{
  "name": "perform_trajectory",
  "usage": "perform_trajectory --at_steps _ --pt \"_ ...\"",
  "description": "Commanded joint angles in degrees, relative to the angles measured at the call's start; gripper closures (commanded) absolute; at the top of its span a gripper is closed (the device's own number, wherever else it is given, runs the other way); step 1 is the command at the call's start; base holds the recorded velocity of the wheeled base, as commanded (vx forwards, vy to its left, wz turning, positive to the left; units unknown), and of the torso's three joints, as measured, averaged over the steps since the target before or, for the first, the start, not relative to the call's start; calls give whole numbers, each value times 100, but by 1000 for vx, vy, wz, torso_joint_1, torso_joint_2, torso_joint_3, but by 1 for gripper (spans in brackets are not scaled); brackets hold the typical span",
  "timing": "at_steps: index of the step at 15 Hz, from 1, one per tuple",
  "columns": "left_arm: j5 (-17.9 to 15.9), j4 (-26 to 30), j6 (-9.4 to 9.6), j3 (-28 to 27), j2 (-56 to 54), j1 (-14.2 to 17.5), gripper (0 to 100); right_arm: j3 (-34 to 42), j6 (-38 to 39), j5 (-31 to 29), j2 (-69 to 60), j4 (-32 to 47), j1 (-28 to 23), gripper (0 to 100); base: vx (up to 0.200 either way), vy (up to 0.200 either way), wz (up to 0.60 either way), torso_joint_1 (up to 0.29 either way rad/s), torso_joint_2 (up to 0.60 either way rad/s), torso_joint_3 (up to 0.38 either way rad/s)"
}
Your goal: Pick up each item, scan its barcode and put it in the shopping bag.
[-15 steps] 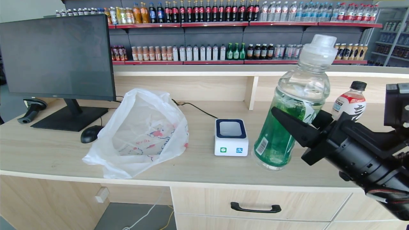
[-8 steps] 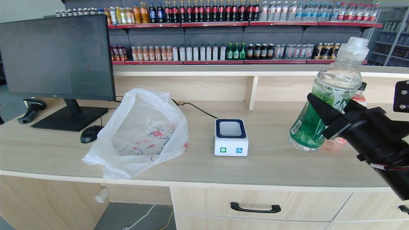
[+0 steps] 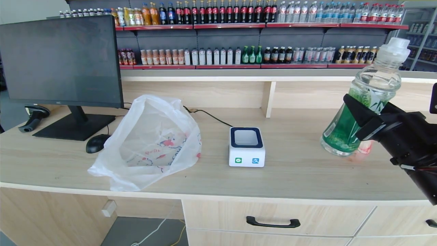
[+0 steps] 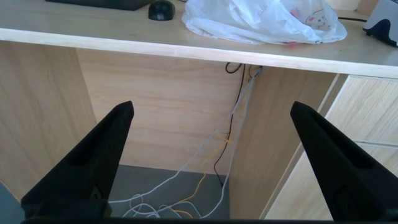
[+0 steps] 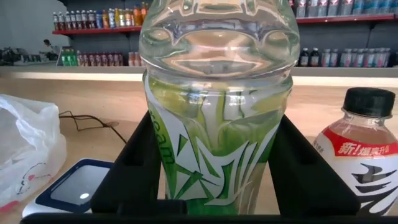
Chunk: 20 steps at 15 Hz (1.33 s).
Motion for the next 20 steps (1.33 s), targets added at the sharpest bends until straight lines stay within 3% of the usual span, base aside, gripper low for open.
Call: perform_trajectory --at_steps 1,4,14,20 --pt "0 0 -1 0 -2 0 0 -72 -11 1 79 -3 1 100 -200 0 0 7 -2 2" --pt "0 0 -1 0 -2 0 0 -64 -2 1 79 -3 1 100 0 0 0 0 0 0" --pt "0 0 -19 0 -2 9 0 -327 60 9 159 -3 19 100 0 200 0 1 1 3" --pt "0 -9 -10 0 -2 0 0 -310 -90 18 159 -3 -8 100 0 0 0 0 0 0"
